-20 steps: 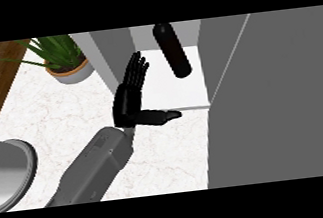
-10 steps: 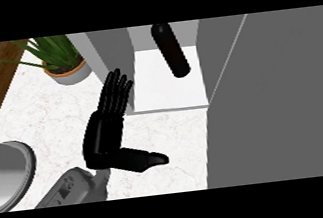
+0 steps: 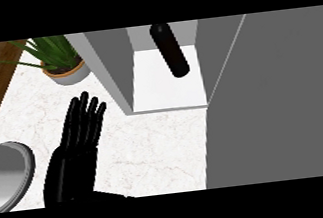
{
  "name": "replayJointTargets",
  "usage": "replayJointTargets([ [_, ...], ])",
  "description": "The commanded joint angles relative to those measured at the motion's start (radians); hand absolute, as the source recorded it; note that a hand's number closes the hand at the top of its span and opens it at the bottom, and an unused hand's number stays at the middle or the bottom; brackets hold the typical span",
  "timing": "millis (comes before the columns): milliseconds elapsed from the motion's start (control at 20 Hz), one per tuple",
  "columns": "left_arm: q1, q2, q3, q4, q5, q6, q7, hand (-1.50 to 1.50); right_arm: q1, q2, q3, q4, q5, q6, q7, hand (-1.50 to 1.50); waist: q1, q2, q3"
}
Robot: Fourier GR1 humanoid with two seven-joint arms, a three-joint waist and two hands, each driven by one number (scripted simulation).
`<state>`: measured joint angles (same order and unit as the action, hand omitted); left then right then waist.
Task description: Pick up the wine, place it into the cabinet and close the cabinet
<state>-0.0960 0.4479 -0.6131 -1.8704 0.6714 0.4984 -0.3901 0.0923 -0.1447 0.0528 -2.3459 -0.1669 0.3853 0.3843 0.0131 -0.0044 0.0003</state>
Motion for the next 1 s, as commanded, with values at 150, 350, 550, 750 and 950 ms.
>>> replayJointTargets([
  [150,0.239,0.139,0.080,-0.173,-0.018,-0.030,-0.053,-1.50,0.041,-0.064,0.083,-0.069,-0.100,0.108,0.076,1.50,0.005,0.000,-0.001],
  [350,0.298,0.171,0.181,-0.239,0.036,-0.040,-0.034,-1.50,0.056,-0.013,0.223,-0.105,-0.126,0.046,0.210,1.50,0.004,0.001,-0.001],
  [550,0.469,0.210,0.270,-0.215,0.091,-0.179,-0.142,-1.50,0.088,0.037,0.372,-0.156,-0.058,0.027,0.218,1.50,0.005,-0.002,-0.002],
  [750,0.580,0.276,0.431,-0.292,0.181,-0.284,-0.142,-1.50,0.042,0.086,0.493,-0.128,0.069,-0.032,0.243,1.50,0.005,-0.003,-0.002],
  [950,0.658,0.269,0.506,-0.199,0.216,-0.438,-0.192,-1.50,-0.071,0.142,0.577,-0.055,0.165,-0.097,0.256,1.50,0.006,-0.001,-0.002],
])
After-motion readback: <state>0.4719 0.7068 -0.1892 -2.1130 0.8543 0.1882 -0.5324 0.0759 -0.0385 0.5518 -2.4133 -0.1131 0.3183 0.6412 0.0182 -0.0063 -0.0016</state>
